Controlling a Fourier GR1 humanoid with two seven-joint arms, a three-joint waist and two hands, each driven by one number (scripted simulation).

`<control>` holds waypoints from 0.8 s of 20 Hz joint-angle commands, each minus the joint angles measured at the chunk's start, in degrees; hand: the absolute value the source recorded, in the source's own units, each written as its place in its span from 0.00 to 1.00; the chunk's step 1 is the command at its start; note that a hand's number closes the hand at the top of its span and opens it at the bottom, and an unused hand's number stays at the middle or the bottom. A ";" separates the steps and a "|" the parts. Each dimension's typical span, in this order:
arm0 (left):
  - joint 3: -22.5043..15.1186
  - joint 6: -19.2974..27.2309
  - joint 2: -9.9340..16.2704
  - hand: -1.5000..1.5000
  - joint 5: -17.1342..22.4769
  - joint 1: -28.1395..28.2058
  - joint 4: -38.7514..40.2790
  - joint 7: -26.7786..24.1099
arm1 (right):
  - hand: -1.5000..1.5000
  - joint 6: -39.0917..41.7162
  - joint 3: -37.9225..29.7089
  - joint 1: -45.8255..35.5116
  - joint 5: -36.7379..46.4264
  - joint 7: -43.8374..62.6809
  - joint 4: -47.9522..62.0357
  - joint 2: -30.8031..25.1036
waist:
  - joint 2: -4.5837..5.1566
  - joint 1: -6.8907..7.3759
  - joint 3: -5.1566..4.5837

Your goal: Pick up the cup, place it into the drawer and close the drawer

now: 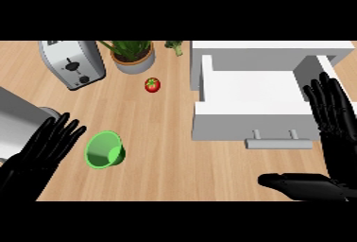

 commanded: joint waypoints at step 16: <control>7.05 -0.94 -0.97 0.00 -24.78 -10.68 37.64 -21.91 | 0.00 6.06 -7.95 -0.86 -5.50 -2.18 3.45 -3.52 | 0.05 -0.34 0.01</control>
